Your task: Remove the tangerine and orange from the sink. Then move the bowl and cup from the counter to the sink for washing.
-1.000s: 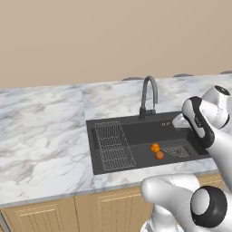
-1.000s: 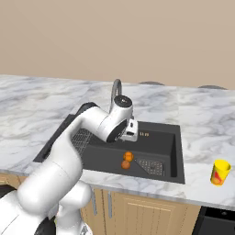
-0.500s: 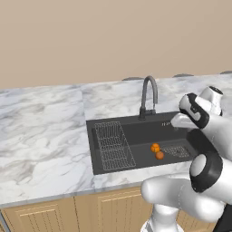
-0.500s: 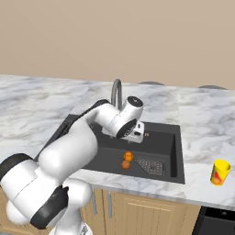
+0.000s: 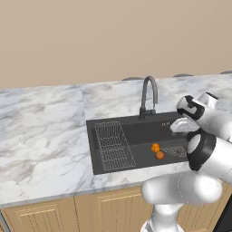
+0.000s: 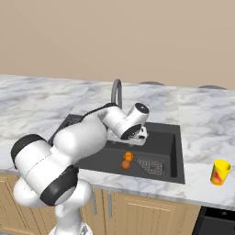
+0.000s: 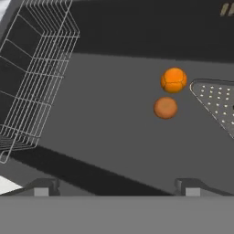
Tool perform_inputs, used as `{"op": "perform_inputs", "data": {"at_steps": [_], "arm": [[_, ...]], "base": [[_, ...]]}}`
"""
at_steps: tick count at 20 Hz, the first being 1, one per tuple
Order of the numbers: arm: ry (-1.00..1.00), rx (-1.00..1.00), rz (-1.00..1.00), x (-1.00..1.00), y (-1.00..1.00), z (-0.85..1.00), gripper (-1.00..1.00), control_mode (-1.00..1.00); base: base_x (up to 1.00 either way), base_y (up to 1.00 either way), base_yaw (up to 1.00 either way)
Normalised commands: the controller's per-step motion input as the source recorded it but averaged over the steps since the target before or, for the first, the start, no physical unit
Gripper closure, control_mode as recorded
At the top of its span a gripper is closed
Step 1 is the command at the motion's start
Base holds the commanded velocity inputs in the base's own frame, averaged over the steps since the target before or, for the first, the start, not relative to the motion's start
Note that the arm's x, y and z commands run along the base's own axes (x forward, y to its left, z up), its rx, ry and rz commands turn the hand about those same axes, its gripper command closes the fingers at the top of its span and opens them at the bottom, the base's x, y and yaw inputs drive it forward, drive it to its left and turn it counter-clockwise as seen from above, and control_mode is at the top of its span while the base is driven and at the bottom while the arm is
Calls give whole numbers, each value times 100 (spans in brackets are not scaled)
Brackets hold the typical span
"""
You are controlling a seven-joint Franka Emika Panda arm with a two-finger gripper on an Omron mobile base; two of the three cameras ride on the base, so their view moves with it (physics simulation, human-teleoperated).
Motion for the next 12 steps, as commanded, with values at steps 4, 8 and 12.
{"op": "perform_inputs", "data": {"at_steps": [4, 8, 12], "arm": [[2, -2, 8, 32, 0, -25, -100, -100], [0, -3, 8, 23, 0, -32, -100, -100], [0, -1, 1, 24, 0, -33, -100, -100]], "base": [[0, 0, 0], [0, 0, 0], [0, 0, 0]]}}
